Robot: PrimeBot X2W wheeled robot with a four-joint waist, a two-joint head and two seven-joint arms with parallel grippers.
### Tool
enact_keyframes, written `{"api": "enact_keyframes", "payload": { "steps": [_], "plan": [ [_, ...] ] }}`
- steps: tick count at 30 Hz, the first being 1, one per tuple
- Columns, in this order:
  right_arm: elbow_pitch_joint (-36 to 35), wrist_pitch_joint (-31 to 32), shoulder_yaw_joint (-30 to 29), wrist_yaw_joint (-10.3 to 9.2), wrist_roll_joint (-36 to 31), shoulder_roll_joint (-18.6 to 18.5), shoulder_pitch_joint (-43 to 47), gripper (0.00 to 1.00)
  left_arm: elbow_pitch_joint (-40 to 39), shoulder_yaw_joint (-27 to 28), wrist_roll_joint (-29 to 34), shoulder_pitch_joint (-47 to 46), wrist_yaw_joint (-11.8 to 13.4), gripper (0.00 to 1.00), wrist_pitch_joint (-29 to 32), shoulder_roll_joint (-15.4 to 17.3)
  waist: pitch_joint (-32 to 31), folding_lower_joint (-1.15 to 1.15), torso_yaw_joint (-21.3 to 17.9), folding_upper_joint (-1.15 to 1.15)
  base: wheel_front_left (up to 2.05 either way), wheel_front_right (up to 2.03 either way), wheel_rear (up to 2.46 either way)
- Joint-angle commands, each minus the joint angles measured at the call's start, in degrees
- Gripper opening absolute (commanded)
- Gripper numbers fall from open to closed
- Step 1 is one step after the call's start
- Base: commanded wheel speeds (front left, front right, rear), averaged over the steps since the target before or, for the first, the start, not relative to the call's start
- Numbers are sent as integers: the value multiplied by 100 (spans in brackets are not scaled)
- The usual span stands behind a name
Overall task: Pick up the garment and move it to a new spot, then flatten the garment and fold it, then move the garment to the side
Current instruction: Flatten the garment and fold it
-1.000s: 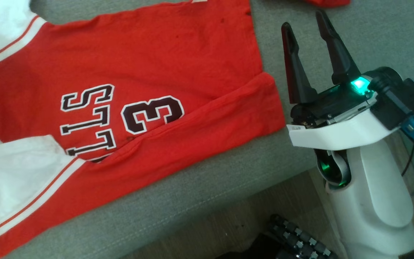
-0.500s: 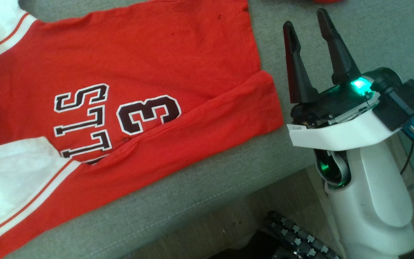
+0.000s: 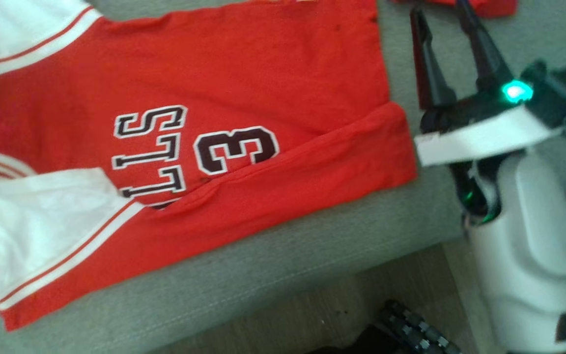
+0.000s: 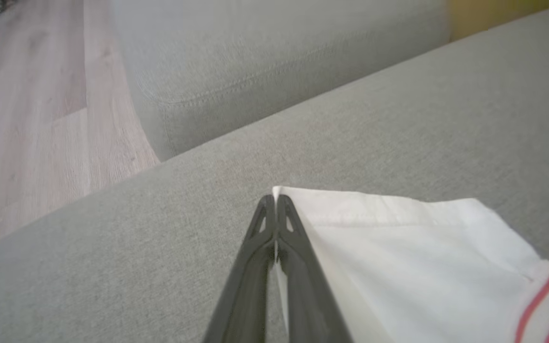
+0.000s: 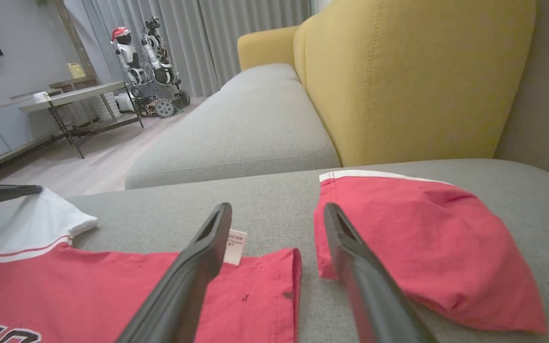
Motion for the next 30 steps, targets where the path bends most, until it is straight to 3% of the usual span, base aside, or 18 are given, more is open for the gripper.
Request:
{"api": "enact_keyframes", "payload": {
  "steps": [1,6,14,20,30],
  "plan": [
    [-29,187,22,35,17,-106,-240,100,-215,288,41,-273,32,0,-254,205,-34,0,184,0,0,0,0],
    [525,872,149,35,433,-625,-854,100,-537,251,88,-121,91,0,-799,5,-17,0,533,0,0,0,0],
    [1418,1821,1053,35,1220,-1757,-1711,100,-894,52,134,39,112,0,-1121,-303,95,0,976,0,0,0,0],
    [1833,2038,1415,35,1608,-2081,-2026,100,-920,-48,126,50,93,0,-1206,-378,121,0,1051,0,0,0,0],
    [2403,2183,1885,35,1737,-2277,-2420,100,-955,-120,113,-11,81,0,-1210,-349,227,0,1081,0,0,0,0]
  ]
}}
